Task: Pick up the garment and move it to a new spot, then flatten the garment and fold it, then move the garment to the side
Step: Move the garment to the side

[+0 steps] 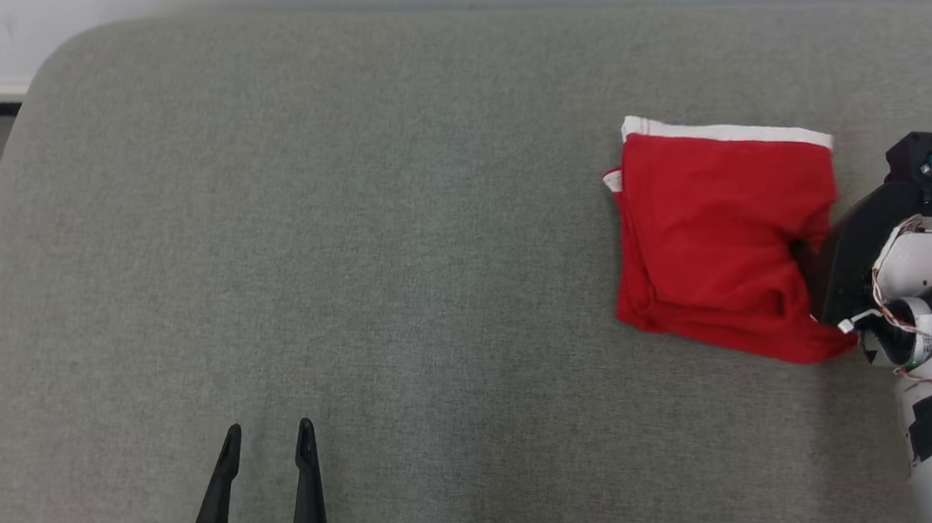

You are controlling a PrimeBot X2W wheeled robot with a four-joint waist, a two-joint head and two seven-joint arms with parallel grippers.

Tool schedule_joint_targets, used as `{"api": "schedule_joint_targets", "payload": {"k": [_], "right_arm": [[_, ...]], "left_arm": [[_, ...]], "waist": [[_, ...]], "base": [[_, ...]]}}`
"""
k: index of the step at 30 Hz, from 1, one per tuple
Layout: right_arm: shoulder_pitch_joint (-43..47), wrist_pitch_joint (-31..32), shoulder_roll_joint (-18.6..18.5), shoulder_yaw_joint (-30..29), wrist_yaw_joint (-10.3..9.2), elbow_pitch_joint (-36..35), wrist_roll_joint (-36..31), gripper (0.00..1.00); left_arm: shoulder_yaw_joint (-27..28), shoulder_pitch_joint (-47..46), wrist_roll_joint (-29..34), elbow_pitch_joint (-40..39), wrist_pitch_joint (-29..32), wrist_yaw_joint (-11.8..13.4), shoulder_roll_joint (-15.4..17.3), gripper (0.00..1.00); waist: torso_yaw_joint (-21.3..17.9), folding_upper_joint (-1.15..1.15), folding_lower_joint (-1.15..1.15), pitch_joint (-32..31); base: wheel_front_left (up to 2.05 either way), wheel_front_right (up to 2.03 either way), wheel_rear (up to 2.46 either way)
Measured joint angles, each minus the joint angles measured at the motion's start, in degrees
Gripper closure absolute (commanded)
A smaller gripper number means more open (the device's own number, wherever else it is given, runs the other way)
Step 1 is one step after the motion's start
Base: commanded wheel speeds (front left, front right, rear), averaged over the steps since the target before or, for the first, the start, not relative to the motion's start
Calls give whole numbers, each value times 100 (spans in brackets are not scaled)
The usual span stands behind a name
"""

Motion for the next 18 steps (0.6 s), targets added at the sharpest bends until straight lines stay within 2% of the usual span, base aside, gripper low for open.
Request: {"api": "schedule_joint_targets", "payload": {"k": [5, 6, 8, 18], "right_arm": [[-126, -40, 71, 172, -18, 258, 33, 0], [-141, -35, 69, 227, -18, 300, 60, 19], [-151, -34, 58, 378, -19, 350, 89, 100], [-128, -178, -321, 1406, -16, 453, 376, 100]], "left_arm": [[-22, -53, 0, 16, 0, 0, -7, 0], [-24, -57, 0, 25, 0, 0, -11, 0], [-4, -70, 0, 32, 0, 0, -13, 0], [65, -112, 10, 15, 0, 0, -15, 0]], "waist": [[130, 0, -1, 217], [137, -1, -1, 237], [114, -1, -1, 245], [-285, 0, -1, 63]], "base": [[0, 0, 0], [0, 0, 0], [0, 0, 0], [0, 0, 0]]}}
